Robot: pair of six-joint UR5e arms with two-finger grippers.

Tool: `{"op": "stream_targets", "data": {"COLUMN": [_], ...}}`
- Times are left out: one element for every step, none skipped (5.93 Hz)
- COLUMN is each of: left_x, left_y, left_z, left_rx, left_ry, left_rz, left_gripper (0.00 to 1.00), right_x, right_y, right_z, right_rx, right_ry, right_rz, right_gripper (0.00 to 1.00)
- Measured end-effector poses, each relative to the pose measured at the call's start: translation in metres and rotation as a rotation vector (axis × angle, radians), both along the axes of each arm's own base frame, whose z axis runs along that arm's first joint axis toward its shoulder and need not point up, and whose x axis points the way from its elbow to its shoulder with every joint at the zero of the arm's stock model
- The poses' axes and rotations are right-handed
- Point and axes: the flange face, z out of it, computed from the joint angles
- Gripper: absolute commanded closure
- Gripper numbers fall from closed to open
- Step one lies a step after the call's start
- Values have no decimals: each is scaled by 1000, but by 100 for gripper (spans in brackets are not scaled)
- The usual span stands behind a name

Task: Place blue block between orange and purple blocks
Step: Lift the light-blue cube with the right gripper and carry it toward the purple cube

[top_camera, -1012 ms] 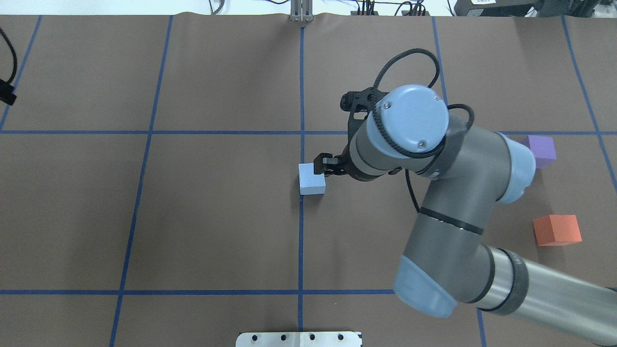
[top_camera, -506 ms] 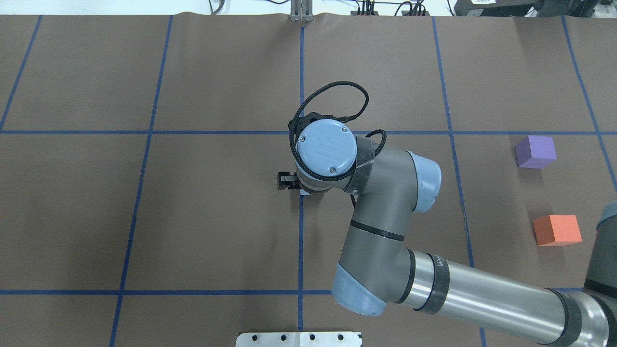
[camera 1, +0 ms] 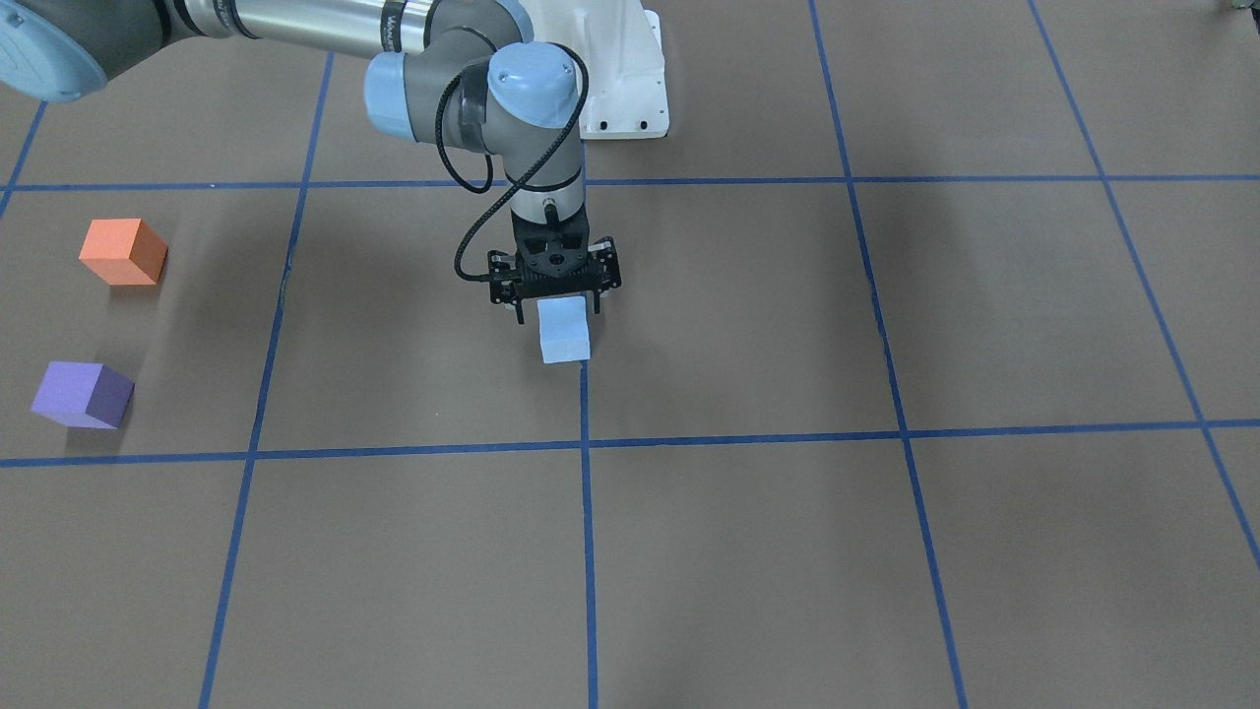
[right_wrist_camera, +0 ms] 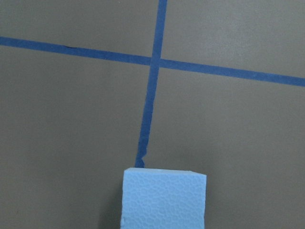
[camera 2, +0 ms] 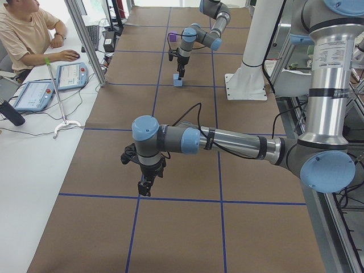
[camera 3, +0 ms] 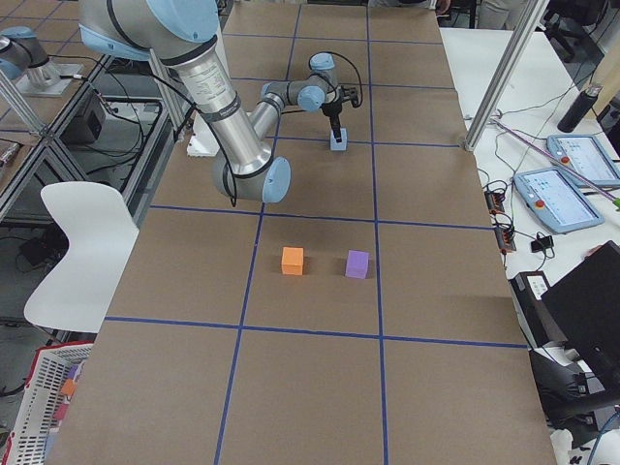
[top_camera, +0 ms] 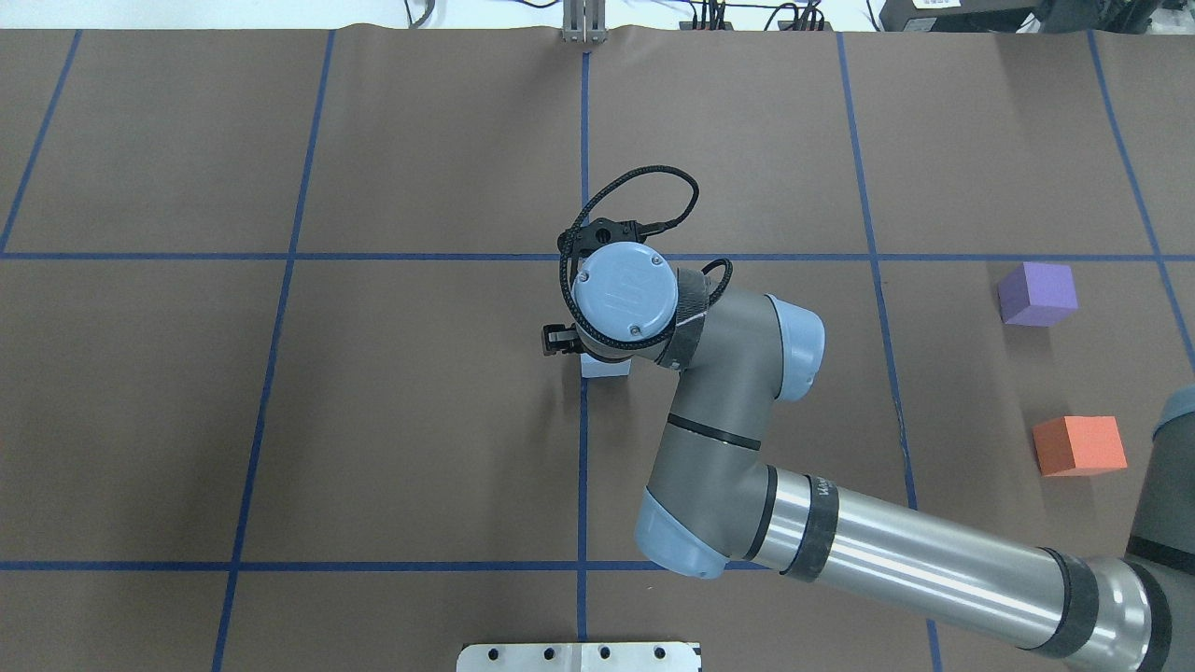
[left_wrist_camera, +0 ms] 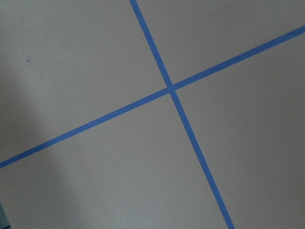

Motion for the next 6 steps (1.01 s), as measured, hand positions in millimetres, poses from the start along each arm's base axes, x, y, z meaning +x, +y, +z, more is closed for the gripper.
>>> {"op": "stream_targets", "data": {"left_x": [0,0,0,0,-1,-1], "left_y": [1,1,1,4,12,19], "left_z": [0,-1,0,4,12,18], "left_rx": [1,1,1,-7,-21,-31], "left_ry": [0,0,0,0,0,3], "left_rz": [0,0,0,-1,-1,0], "left_gripper": [0,0,0,0,0,0], "right_x": [-6,-10,-11,-7,10,54], "right_y": [-5,-7,-7,-10,-20,-36], "right_z": [3,1,-3,-4,-9,-10], "right_rx": [-1,-11,-23,-32,-47,-85], "right_ry": [-1,-3,-10,-5,5,14], "right_rz": [4,12,20,28,39,50], "right_gripper": [84,100,100,100,100,100]}}
